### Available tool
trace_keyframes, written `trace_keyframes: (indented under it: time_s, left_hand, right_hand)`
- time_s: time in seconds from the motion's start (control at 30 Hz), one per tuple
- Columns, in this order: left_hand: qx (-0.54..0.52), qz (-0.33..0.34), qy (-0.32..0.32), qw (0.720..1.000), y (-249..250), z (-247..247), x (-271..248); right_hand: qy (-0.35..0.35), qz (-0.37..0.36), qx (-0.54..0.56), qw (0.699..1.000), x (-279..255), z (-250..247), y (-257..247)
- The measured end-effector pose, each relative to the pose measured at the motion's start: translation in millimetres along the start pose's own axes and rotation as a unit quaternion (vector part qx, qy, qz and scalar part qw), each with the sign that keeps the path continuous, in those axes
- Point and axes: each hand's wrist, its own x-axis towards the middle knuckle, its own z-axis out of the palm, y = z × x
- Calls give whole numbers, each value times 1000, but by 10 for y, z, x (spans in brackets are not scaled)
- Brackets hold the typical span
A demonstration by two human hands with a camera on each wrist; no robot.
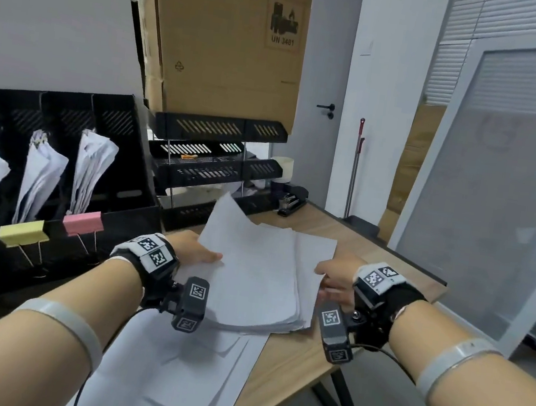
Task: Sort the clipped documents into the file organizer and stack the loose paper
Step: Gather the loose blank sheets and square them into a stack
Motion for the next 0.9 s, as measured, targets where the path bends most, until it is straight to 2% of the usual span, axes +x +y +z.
trace_keyframes:
  time_s: [0.1, 0.2, 0.23, 0.27, 0.3, 0.33, 0.37, 0.4, 0.5, 0.63, 0.77, 0.8, 0.9]
  left_hand:
    - [37, 11, -11, 999, 69, 66, -79]
    - [45, 18, -16, 999, 103, 62, -139]
    - [41, 26, -16, 999, 76, 52, -135]
    - [19, 29, -16, 999, 41, 41, -126]
    - [-19, 26, -18, 999, 0, 26, -100]
    - [-64, 21, -22, 997, -37, 4, -94]
    - [-103, 22, -23, 994, -74, -15, -96]
    - [-131, 26, -24, 991, -100, -27, -108]
    - [-177, 27, -32, 983, -145, -25, -140]
    - [-152, 28, -50, 987, -99, 74, -205]
    - [-98, 72, -19, 992, 22, 94, -295]
    - [-85, 87, -3, 993, 38, 55, -307]
    - [-14, 105, 53, 993, 24, -126, -483]
  right_hand:
    - [44, -16, -111, 993, 85, 100, 49]
    - [26, -22, -108, 994, 148, 166, 52]
    - [4, -1, -105, 994, 60, 173, 4]
    - [-13, -18, -190, 981, 7, 185, -18]
    - [-5, -79, -279, 957, 39, 166, 23]
    - [-12, -84, -229, 970, 28, 134, 51]
    - [-41, -23, -76, 996, 22, 118, 52]
    - [-67, -19, 43, 997, 52, 83, 95]
    - [-91, -2, 161, 983, 14, 96, 231]
    - [-147, -17, 148, 978, -214, 198, 182]
    - [-80, -103, 34, 991, 117, 278, 324]
    - [-58, -112, 32, 992, 76, 309, 314]
    - [-34, -113, 147, 982, -330, 394, 232]
